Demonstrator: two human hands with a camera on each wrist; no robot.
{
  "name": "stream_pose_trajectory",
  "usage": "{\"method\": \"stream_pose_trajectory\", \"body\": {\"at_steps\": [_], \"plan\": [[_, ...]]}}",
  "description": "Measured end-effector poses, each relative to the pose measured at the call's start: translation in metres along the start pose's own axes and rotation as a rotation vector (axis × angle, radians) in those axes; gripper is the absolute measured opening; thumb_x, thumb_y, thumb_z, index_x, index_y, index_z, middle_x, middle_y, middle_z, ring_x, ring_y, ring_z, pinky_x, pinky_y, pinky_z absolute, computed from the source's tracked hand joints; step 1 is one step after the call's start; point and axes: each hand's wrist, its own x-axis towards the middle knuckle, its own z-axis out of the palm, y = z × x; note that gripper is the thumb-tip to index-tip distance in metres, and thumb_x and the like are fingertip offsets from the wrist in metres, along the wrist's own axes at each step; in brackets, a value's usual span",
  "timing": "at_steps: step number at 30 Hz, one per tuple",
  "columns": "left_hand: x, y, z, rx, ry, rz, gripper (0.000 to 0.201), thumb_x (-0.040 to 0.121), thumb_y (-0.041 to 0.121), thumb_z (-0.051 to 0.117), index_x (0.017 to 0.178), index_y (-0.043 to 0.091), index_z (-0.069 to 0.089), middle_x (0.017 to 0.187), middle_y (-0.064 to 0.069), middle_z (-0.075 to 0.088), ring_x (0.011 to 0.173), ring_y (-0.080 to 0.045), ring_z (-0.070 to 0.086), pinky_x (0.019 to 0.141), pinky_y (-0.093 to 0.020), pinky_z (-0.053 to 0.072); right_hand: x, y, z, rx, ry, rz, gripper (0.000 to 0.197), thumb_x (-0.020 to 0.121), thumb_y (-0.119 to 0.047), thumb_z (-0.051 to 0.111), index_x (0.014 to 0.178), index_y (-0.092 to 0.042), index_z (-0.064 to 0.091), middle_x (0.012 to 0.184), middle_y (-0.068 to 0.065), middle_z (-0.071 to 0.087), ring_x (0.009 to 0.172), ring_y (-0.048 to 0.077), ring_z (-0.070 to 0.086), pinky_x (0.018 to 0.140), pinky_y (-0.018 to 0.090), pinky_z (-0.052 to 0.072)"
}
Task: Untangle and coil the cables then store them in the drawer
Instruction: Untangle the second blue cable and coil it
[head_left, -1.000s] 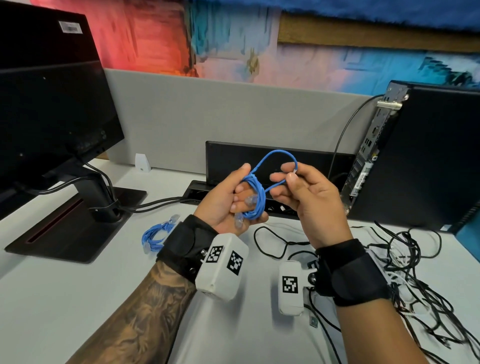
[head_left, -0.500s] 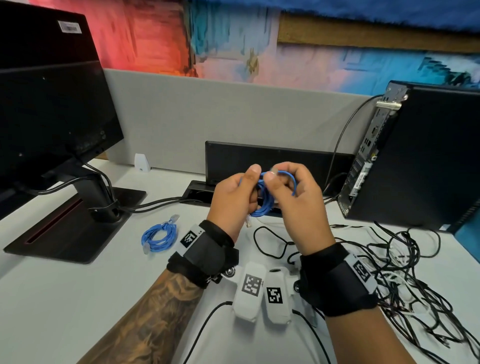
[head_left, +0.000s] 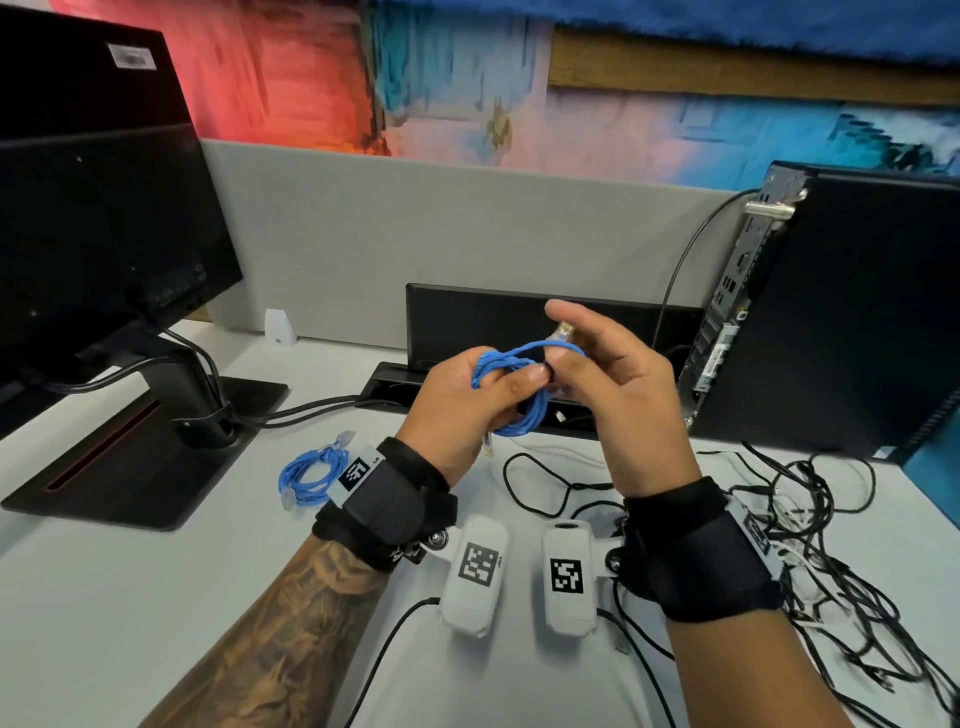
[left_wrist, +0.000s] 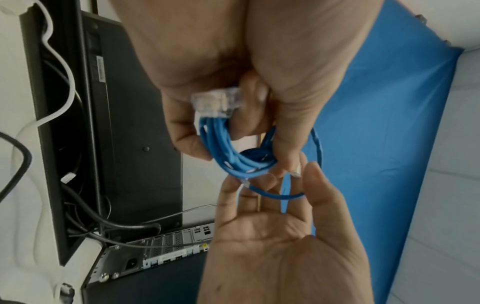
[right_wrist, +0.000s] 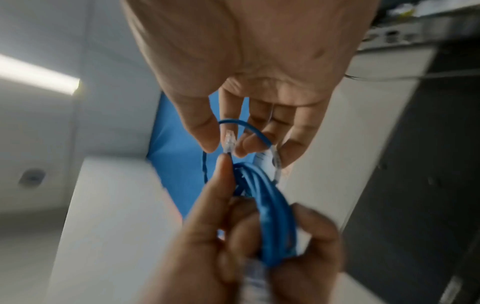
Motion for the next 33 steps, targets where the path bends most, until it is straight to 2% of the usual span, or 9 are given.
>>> {"method": "stream_pose_trajectory", "body": {"at_steps": [3,7,12,15,20,22,25,30,33], "plan": [[-0.001,0.002,0.003,-0.071,-0.111,-0.019,0.028,0.088,0.021,0.069,0.102,-0.002,0.061,0.075,-0.002,0.063,0.053,-0.007,0.044,0.05,-0.015,0.036,0.002,-0.004,-0.006,0.312,-0.073,0.201,0.038,0.094,-0.024,0.051,0.123,-0.01,0.069,0.086,0.009,0.063,0.078,0.019,0.057,0.074,0.029,0.051],[-0.005,0.003,0.007,-0.05,-0.155,-0.091,0.016,0.092,0.014,0.062,0.097,-0.002,0.059,0.062,0.01,0.059,0.046,-0.001,0.048,0.049,-0.011,0.038,0.004,-0.001,-0.012,0.066,-0.055,0.237,0.027,0.104,-0.015,0.049,0.106,-0.01,0.075,0.089,0.01,0.068,0.083,0.021,0.059,0.074,0.029,0.05],[-0.009,-0.005,0.01,-0.128,-0.201,-0.257,0.022,0.085,0.033,0.062,0.069,0.019,0.068,0.056,0.009,0.027,0.045,-0.004,0.022,0.044,-0.014,0.024,0.017,-0.012,-0.046,0.143,0.279,0.145,0.023,0.106,-0.016,0.047,0.097,-0.014,0.068,0.083,0.003,0.076,0.062,0.008,0.052,0.051,0.02,0.036],[-0.012,-0.011,0.017,-0.109,-0.242,-0.319,0.033,0.09,0.034,0.059,0.06,0.025,0.07,0.06,0.005,0.022,0.048,-0.005,0.02,0.044,-0.014,0.024,0.017,-0.016,-0.058,0.145,0.363,0.05,0.022,0.106,-0.017,0.048,0.1,-0.01,0.068,0.082,0.004,0.073,0.059,0.008,0.053,0.048,0.018,0.04],[-0.012,-0.019,0.018,-0.025,-0.314,-0.37,0.014,0.094,0.027,0.058,0.092,0.014,0.059,0.058,0.01,0.033,0.05,-0.005,0.025,0.046,-0.014,0.026,0.016,-0.018,-0.066,0.162,0.478,-0.01,0.02,0.106,-0.016,0.05,0.101,-0.012,0.068,0.077,0.001,0.071,0.056,0.005,0.055,0.056,0.018,0.051],[-0.012,-0.019,0.016,0.001,-0.379,-0.366,0.025,0.092,0.029,0.058,0.101,0.006,0.057,0.057,0.011,0.033,0.049,-0.004,0.025,0.045,-0.013,0.027,0.016,-0.019,-0.068,0.202,0.502,0.002,0.02,0.106,-0.015,0.049,0.099,-0.012,0.068,0.075,0.0,0.071,0.055,0.004,0.054,0.057,0.018,0.052],[-0.01,-0.012,0.012,0.058,-0.412,-0.318,0.031,0.09,0.033,0.058,0.096,0.003,0.061,0.057,0.008,0.029,0.048,-0.006,0.024,0.046,-0.014,0.027,0.016,-0.019,-0.066,0.24,0.503,0.001,0.02,0.106,-0.014,0.049,0.101,-0.01,0.068,0.078,0.003,0.071,0.056,0.005,0.056,0.059,0.019,0.054],[0.001,-0.002,-0.006,-0.013,-0.209,-0.183,0.031,0.099,0.022,0.05,0.106,-0.007,0.061,0.056,0.007,0.03,0.046,-0.005,0.023,0.044,-0.015,0.024,0.016,-0.022,-0.066,0.242,0.362,-0.049,0.014,0.103,-0.013,0.055,0.101,-0.013,0.069,0.097,0.005,0.073,0.075,0.011,0.067,0.075,0.026,0.06],[0.005,0.005,-0.02,-0.13,-0.142,-0.151,0.031,0.099,0.027,0.05,0.101,-0.001,0.063,0.056,0.007,0.027,0.045,-0.005,0.021,0.045,-0.014,0.023,0.014,-0.014,-0.071,0.107,0.215,0.038,0.014,0.097,-0.002,0.062,0.1,-0.013,0.071,0.09,0.004,0.071,0.082,0.016,0.072,0.078,0.027,0.06]]}}
